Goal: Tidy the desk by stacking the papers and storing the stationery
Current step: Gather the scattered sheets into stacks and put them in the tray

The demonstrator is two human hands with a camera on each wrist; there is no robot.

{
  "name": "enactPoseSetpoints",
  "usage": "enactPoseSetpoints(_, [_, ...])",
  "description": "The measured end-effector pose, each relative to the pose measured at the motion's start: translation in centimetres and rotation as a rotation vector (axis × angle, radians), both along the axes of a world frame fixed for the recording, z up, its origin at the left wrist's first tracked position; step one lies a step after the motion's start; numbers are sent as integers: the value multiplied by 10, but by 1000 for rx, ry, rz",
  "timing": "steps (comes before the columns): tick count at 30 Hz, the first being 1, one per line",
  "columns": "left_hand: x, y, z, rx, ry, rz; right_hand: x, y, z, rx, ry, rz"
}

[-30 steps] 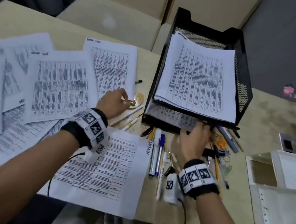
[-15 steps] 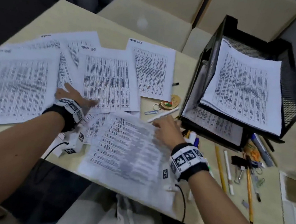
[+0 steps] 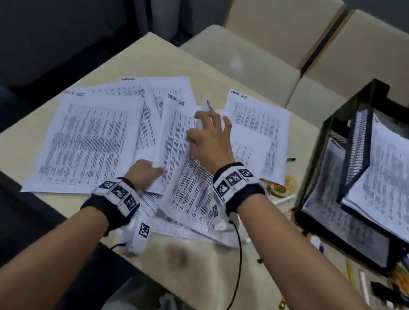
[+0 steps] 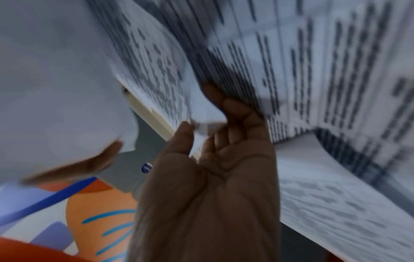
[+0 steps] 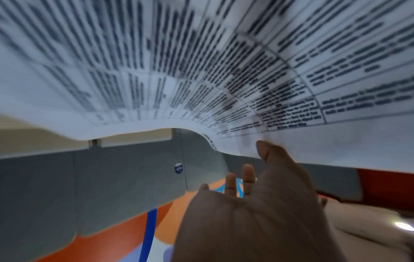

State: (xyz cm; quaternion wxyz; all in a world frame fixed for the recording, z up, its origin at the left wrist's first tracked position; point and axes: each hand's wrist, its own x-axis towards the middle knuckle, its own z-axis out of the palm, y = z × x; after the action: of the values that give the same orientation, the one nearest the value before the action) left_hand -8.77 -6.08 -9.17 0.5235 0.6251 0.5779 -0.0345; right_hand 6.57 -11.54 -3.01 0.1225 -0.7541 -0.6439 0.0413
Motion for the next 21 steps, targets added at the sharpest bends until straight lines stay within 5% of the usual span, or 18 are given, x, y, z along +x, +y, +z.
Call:
enactPoseSetpoints(3, [-17, 12, 12, -46, -97, 36, -10, 16, -30, -91, 102, -62])
enactPoseSetpoints(5, [-30, 33, 20, 36, -169, 128, -6, 16, -44, -113, 187, -281])
enactPoseSetpoints(8, [-56, 77, 27, 353, 31, 198, 17, 2, -56, -199, 368, -802])
enactPoseSetpoints(10, [-81, 104, 21, 412, 276, 279, 29, -8, -60, -283, 462, -949])
enactPoseSetpoints(14, [-112, 121, 5, 228, 505, 293, 37, -8, -67, -310, 485, -894])
enactPoseSetpoints(16, [-110, 120, 0, 281, 560, 284, 38, 0, -68, -284, 602, -923])
enactPoseSetpoints(19, [-97, 122, -1, 304, 516, 343, 41, 9, -62, -261, 623, -838])
enactPoseSetpoints(21, [-90, 125, -1, 246, 411, 391, 39, 17, -45, -71, 616, -726])
